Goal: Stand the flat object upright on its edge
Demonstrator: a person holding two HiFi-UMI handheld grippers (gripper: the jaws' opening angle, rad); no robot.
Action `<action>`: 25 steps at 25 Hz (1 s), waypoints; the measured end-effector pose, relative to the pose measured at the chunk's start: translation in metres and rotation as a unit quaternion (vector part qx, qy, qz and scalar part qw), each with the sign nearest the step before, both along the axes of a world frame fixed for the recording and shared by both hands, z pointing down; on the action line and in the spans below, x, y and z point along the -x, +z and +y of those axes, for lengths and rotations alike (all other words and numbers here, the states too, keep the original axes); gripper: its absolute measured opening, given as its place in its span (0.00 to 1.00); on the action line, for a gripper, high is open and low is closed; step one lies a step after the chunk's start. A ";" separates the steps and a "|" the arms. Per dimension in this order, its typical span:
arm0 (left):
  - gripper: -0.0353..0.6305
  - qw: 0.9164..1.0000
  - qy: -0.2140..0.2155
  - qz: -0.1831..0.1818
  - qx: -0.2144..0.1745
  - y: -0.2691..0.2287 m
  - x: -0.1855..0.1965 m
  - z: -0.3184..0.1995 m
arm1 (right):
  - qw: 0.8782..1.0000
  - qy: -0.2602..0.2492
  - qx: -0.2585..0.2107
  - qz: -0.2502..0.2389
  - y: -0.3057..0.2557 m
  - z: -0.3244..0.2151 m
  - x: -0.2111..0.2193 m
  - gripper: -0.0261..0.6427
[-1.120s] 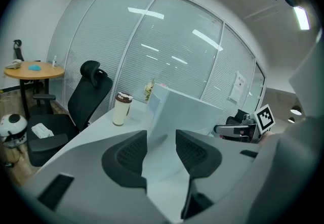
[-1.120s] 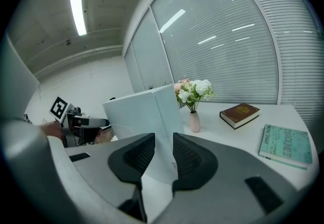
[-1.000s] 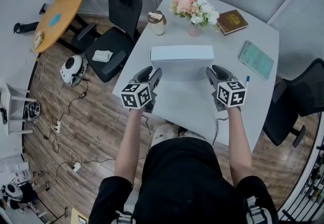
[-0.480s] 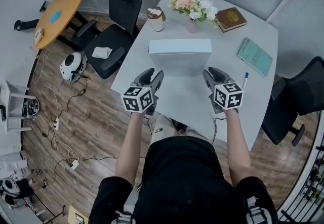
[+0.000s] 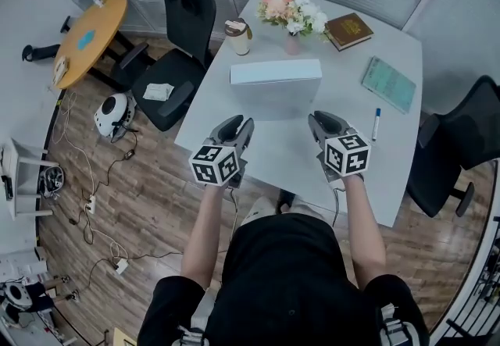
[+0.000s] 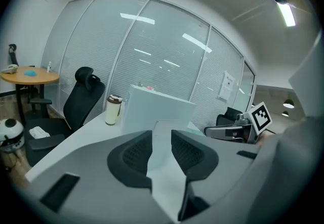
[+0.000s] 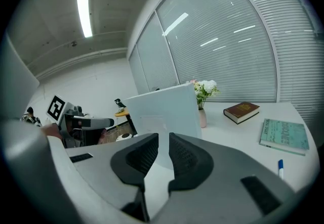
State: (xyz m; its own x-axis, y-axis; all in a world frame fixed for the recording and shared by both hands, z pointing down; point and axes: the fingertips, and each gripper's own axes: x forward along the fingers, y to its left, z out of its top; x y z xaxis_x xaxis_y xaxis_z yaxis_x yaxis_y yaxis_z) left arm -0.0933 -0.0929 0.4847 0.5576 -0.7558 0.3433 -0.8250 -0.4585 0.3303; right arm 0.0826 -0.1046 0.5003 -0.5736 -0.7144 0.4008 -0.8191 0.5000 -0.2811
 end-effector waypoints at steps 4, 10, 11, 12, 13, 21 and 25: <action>0.22 1.000 0.006 -0.001 -0.001 -0.002 0.003 0.019 | 1.000 0.006 0.000 0.003 -0.005 0.023 0.006 0.16; 0.17 1.000 0.018 0.009 0.000 -0.006 0.007 0.060 | 1.000 0.016 -0.001 0.004 -0.012 0.068 0.017 0.14; 0.17 1.000 0.019 0.011 0.000 -0.006 0.008 0.068 | 1.000 0.016 -0.001 0.004 -0.012 0.076 0.019 0.14; 0.16 1.000 0.020 0.012 -0.001 -0.007 0.008 0.075 | 1.000 0.016 -0.001 0.004 -0.012 0.085 0.020 0.14; 0.16 1.000 0.022 0.012 -0.002 -0.007 0.008 0.082 | 1.000 0.017 -0.001 0.005 -0.013 0.094 0.022 0.14; 0.13 0.999 0.039 0.019 -0.016 -0.023 0.007 0.139 | 1.000 0.023 -0.011 0.001 -0.024 0.151 0.032 0.10; 0.12 0.998 0.041 0.022 -0.031 -0.034 0.010 0.158 | 1.000 0.024 -0.019 -0.003 -0.034 0.172 0.038 0.08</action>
State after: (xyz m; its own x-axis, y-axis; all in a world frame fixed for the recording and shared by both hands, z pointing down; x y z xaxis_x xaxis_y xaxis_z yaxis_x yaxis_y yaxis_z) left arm -0.1033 0.0651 0.4505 0.6325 -0.7254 0.2717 -0.7688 -0.5449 0.3348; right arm 0.0450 0.0676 0.4665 -0.5408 -0.7558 0.3693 -0.8407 0.4710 -0.2672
